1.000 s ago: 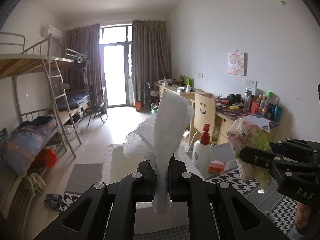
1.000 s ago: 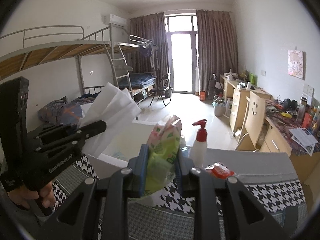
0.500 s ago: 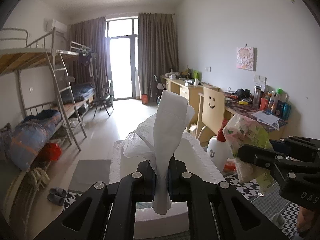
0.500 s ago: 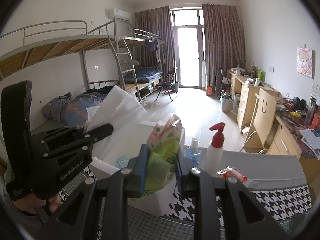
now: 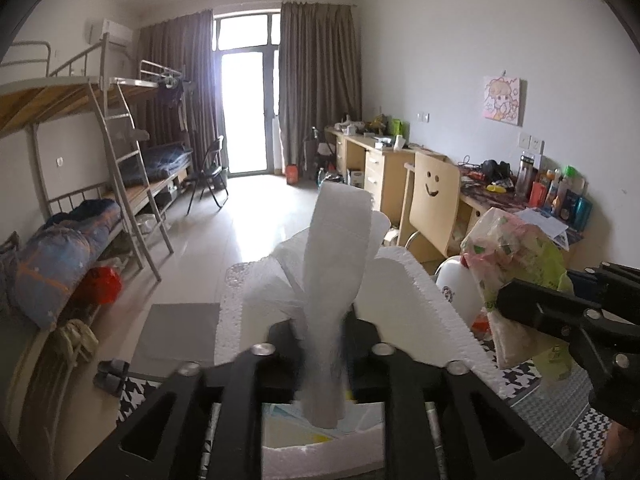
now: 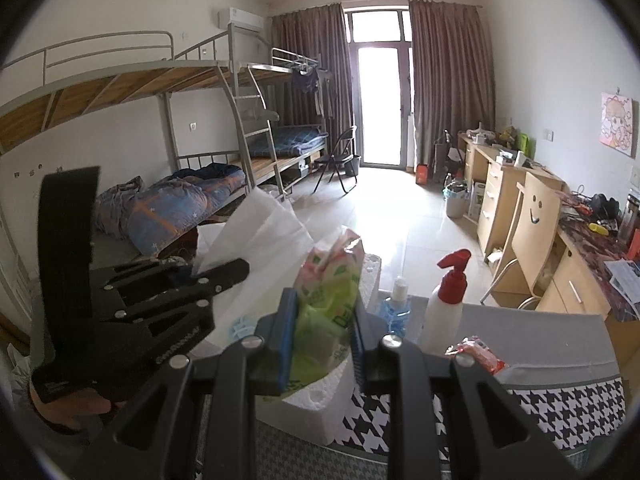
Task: Organize soft objects
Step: 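Lower the white tissue into the foam box and open the left tool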
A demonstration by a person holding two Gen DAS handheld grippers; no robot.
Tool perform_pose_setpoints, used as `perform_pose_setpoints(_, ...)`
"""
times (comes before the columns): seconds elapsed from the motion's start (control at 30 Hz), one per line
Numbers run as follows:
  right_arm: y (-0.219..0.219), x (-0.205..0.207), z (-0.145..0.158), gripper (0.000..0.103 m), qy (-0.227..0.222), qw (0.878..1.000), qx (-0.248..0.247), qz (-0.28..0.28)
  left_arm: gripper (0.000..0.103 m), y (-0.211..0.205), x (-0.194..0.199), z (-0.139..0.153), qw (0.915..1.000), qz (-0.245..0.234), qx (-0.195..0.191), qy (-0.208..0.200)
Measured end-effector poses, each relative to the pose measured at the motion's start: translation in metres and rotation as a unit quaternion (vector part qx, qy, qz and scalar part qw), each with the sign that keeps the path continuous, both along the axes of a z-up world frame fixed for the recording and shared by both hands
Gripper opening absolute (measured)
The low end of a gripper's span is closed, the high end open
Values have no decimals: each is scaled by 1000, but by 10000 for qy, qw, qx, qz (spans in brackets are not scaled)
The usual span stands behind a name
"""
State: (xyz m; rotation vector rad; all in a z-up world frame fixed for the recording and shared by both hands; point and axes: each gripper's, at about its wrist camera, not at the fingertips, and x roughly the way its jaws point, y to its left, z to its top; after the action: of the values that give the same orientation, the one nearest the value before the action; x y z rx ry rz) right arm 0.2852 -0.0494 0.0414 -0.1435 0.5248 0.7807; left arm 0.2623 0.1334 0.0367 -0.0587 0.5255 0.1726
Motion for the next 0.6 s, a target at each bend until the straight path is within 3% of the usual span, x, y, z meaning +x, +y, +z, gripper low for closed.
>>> perform_pose_setpoints(0.03,1,1,-1,29,11,10000,-11,3,47,2,0,-1,10000,19,-34,19)
perform_pose_setpoints(0.07,1,2,-1,29,23,10000,-20,11,66,4,-1,-1,10000,72,-57,-3)
perform_pose_setpoints(0.1,2,2,-2,29,26,10000,-35,13,78,6,-3,-1,9999,111,-58,-39)
perform_pose_setpoints(0.2,3,3,-2,29,32,10000,-45,22,90,10,-8,0,9996,246,-6,-105)
perform_pose_setpoints(0.37,5,4,-3,29,49,10000,-41,29,102,14,-11,2,9992,357,-19,-172)
perform_pose_setpoints(0.6,9,6,-5,29,72,9999,-63,83,102,17,-19,6,9980,575,20,-270)
